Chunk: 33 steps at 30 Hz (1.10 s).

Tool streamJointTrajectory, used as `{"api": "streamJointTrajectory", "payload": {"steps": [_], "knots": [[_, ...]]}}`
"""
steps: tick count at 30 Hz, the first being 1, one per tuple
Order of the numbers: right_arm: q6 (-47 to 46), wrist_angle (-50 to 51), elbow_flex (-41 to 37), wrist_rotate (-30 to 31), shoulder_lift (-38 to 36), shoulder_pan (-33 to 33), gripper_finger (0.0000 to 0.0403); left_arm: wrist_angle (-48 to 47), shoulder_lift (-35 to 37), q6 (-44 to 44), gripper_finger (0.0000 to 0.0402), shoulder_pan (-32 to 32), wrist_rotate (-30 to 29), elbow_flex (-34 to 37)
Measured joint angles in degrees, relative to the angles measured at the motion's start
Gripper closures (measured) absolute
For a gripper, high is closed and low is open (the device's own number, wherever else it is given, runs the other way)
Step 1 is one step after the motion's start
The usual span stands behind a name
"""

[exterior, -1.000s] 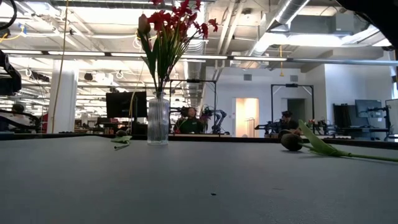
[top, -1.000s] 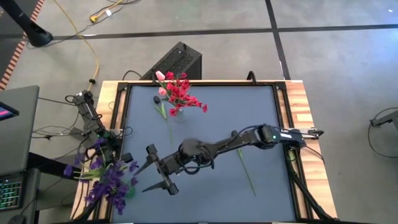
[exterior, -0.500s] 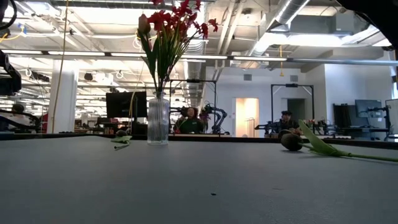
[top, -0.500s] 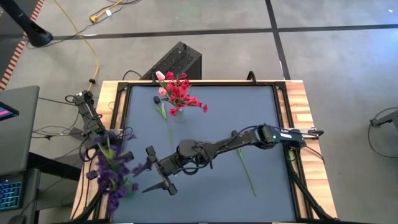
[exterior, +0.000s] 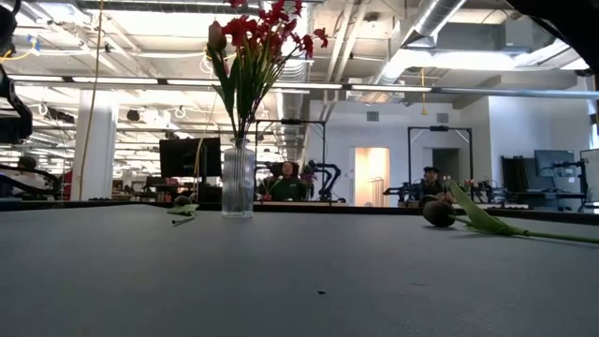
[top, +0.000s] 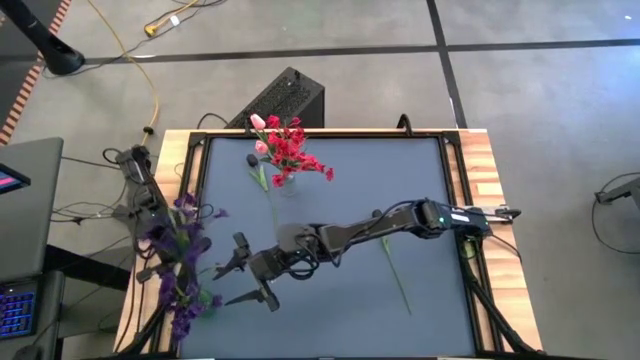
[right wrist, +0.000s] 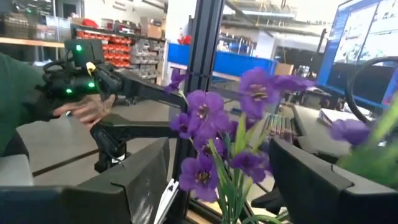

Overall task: Sort flowers into vase by color
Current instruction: Put the violet flowers into the green vase, then put the bottom black tulip into the green vase

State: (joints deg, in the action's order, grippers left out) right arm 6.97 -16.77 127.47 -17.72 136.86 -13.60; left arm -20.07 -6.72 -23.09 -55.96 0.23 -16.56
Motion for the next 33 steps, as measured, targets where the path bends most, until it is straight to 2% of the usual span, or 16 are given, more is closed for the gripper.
{"api": "streamJointTrajectory", "payload": {"steps": [6,11,27,33], "knots": [[0.0,6.4,2.8,0.0,-0.1,0.2,0.0101,-8.4,0.0,-10.5,0.0284,0.0,-0.7,-2.5],[0.4,7.0,3.1,0.0,-0.1,0.2,0.0101,-12.9,0.0,-18.5,0.0284,0.0,0.6,-2.6],[0.6,8.8,3.1,0.0,-0.1,0.3,0.0101,-14.2,0.0,-24.7,0.0284,0.0,5.5,-2.6],[0.8,8.7,3.1,0.0,-0.1,0.3,0.0101,-17.8,0.0,-28.1,0.0285,0.0,6.5,-2.6]]}}
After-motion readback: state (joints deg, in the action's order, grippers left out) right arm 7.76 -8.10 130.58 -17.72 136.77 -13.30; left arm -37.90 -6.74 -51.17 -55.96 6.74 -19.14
